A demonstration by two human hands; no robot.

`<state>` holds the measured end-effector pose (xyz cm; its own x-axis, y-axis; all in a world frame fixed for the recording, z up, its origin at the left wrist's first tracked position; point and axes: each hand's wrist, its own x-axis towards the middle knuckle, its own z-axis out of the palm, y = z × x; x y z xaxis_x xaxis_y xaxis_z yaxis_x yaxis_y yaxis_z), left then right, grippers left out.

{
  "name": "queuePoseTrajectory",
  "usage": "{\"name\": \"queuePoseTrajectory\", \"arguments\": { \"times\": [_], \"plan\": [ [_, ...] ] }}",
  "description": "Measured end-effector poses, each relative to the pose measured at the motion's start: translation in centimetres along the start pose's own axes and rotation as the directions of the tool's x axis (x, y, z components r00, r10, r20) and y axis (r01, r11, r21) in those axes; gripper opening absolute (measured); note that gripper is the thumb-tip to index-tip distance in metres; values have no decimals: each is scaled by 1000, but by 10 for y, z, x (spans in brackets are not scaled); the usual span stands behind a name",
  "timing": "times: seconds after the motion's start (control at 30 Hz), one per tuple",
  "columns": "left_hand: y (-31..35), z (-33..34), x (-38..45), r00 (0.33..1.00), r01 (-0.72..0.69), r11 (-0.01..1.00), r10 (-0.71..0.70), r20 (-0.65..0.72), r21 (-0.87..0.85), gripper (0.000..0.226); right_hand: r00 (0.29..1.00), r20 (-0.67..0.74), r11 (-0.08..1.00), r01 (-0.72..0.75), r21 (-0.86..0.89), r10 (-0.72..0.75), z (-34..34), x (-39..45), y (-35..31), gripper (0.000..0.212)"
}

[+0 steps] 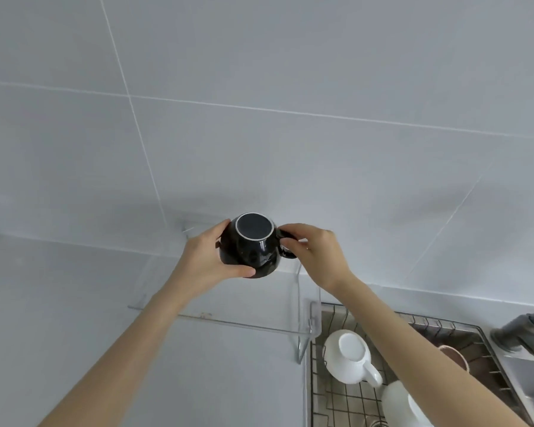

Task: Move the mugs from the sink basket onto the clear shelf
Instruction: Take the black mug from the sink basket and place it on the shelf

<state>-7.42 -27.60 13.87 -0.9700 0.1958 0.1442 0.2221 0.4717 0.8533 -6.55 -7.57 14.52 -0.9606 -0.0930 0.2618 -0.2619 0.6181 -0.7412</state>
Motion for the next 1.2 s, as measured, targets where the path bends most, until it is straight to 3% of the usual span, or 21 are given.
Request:
{"name": "queuePoseTrajectory", "arguments": {
  "times": [0.2,0.43,1.2],
  "plan": [
    [-53,-40,23,996,87,996,-86,-23,25,80,994,103,999,-31,23,29,62,51,-8,15],
    [-82,-56,35,991,66,980,-41,-131,189,68,984,175,997,-39,66,27,100,91,-5,18],
    [-104,-49,41,974,178,937,-125,-190,300,70,974,227,989,-44,141,11,122,110,11,24]
  ]
}}
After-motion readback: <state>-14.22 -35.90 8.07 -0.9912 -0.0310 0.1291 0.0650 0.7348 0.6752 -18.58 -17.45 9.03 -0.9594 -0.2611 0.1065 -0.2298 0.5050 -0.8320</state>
